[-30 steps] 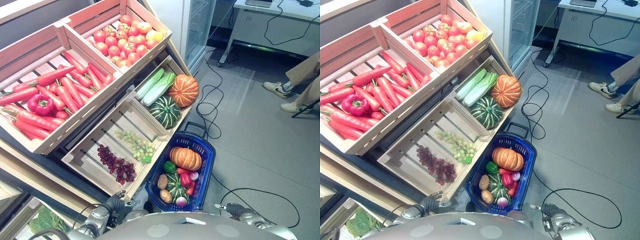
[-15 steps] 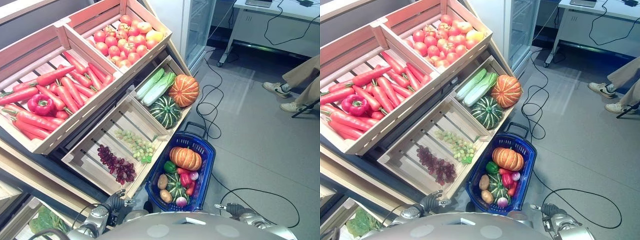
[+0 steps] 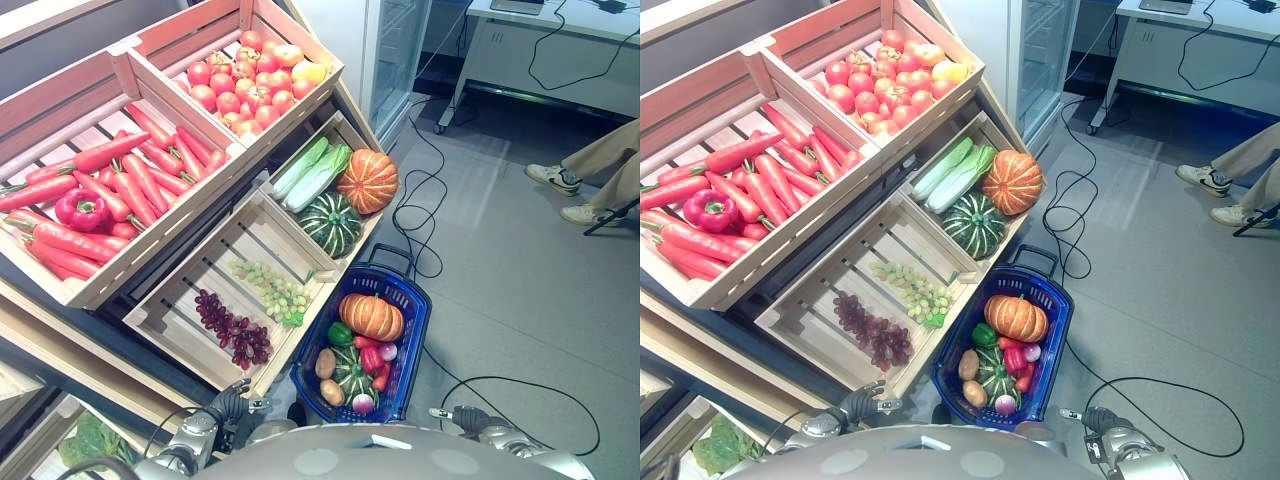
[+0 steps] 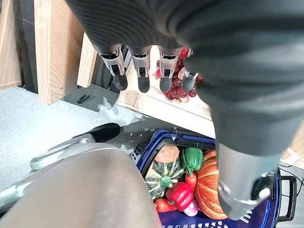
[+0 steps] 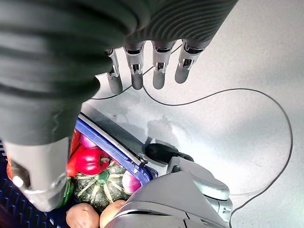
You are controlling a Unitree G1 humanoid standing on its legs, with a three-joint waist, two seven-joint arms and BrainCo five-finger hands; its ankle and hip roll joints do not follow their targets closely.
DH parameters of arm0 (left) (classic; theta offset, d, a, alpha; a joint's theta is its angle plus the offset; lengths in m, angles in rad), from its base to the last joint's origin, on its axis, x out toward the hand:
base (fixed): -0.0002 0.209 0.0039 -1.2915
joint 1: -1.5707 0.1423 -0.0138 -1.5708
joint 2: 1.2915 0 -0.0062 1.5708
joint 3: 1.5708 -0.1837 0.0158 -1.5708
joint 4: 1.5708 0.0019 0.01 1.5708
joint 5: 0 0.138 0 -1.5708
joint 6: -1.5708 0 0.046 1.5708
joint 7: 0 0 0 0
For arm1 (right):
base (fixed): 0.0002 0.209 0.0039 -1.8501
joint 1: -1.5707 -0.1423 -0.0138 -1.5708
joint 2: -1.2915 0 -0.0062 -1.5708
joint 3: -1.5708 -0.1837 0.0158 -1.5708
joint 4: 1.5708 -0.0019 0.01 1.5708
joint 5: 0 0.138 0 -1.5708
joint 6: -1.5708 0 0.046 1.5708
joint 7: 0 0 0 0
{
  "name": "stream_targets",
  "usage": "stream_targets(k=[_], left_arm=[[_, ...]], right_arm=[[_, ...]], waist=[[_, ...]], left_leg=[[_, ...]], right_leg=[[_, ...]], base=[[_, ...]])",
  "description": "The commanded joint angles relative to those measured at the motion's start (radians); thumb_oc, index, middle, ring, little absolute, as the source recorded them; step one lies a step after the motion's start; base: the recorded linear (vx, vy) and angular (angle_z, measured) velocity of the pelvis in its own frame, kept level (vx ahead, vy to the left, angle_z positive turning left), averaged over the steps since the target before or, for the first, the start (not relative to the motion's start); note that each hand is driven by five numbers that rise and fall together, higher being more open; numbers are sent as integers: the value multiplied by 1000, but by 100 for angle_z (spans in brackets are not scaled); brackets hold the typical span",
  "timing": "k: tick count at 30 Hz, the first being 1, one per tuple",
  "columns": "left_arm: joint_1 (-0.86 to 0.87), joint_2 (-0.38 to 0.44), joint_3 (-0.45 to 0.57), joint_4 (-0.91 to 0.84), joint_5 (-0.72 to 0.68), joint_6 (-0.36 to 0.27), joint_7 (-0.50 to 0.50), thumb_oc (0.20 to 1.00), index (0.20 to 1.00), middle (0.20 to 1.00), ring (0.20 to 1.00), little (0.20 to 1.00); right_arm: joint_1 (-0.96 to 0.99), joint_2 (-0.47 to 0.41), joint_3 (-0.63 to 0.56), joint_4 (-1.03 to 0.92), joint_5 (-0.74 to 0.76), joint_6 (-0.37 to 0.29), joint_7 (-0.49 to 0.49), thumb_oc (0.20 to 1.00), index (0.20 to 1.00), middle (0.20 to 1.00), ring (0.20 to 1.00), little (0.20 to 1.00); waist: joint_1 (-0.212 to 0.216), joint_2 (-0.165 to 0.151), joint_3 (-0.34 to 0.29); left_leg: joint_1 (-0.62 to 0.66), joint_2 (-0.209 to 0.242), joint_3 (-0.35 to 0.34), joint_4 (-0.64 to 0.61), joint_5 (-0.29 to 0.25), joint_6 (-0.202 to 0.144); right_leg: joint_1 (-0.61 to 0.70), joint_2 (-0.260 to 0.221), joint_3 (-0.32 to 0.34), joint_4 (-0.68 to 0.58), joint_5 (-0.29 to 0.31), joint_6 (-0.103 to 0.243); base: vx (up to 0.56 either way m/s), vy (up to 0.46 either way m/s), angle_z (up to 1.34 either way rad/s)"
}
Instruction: Pick up fruits and vegetables into the basket
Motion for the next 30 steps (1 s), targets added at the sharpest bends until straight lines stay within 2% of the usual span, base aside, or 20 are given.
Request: stream_targets(k=[1, 21, 26, 30], left_arm=[[-72, 13, 19, 65, -19, -30, 9, 1000, 1000, 1000, 1000, 1000], [-67, 33, 44, 46, -48, -19, 20, 1000, 1000, 1000, 1000, 1000], [-71, 34, 29, 28, -80, -26, 29, 1000, 1000, 1000, 1000, 1000], [-129, 41, 19, 2, -151, -58, 44, 1000, 1000, 1000, 1000, 1000]], right_arm=[[-64, 13, 9, 68, 23, -5, -7, 1000, 1000, 1000, 1000, 1000], [-62, -15, -15, 55, 19, 7, 0, 1000, 1000, 1000, 1000, 1000], [-67, -16, 3, 37, 32, 8, -5, 1000, 1000, 1000, 1000, 1000], [-116, -18, 31, 18, 65, -1, -20, 1000, 1000, 1000, 1000, 1000]], waist=[[20, -44, 23], [26, -44, 40], [27, -42, 82], [22, -31, 172]], left_leg=[[17, 36, -12, 5, -60, -25], [12, 38, -20, 5, -54, -26], [-42, 42, -23, 5, -35, -26], [-135, 38, -32, 5, -6, -25]], right_leg=[[-8, -109, 21, 9, 41, 103], [-8, -106, 18, 9, 42, 103], [-62, -102, 30, 9, 59, 102], [-159, -94, 40, 9, 87, 96]], base=[[0, 0, 0], [18, 1, 0], [-17, -2, 0], [-230, -26, -1]])
